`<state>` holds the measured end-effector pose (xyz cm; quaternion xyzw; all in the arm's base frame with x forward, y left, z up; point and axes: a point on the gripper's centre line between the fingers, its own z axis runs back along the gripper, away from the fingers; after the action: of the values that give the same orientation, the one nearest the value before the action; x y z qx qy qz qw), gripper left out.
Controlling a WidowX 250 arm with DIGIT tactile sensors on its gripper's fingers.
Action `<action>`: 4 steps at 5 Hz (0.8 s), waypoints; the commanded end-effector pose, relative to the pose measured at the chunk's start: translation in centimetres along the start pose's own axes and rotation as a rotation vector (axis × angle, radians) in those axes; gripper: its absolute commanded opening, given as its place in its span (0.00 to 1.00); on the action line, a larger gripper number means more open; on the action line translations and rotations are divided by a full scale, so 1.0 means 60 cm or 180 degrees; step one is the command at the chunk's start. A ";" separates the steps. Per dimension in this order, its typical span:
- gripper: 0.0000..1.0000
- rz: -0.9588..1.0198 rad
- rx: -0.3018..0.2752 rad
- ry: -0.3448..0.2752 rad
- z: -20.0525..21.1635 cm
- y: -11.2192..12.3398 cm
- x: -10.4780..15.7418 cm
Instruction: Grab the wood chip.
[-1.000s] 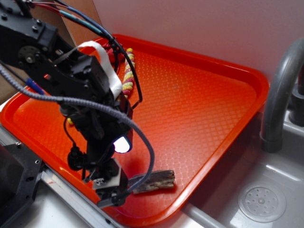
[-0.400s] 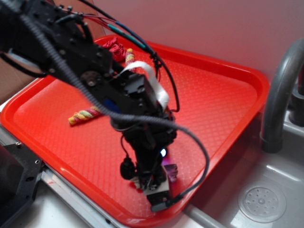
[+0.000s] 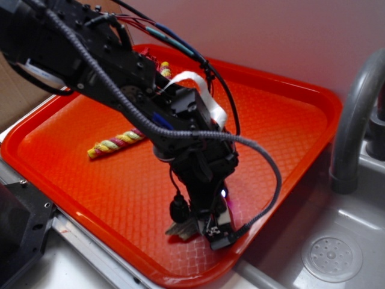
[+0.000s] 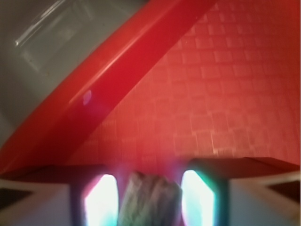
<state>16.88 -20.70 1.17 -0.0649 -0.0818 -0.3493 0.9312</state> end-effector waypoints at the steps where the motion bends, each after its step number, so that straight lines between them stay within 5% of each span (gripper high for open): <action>1: 0.00 0.0067 0.0057 0.0167 0.009 -0.027 -0.044; 2: 0.00 0.0262 0.0111 0.0197 0.084 0.010 -0.061; 4: 0.00 0.1732 -0.0116 0.0039 0.268 0.140 -0.118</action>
<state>17.19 -6.07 14.38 -0.0942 -0.0272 -0.0797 0.9920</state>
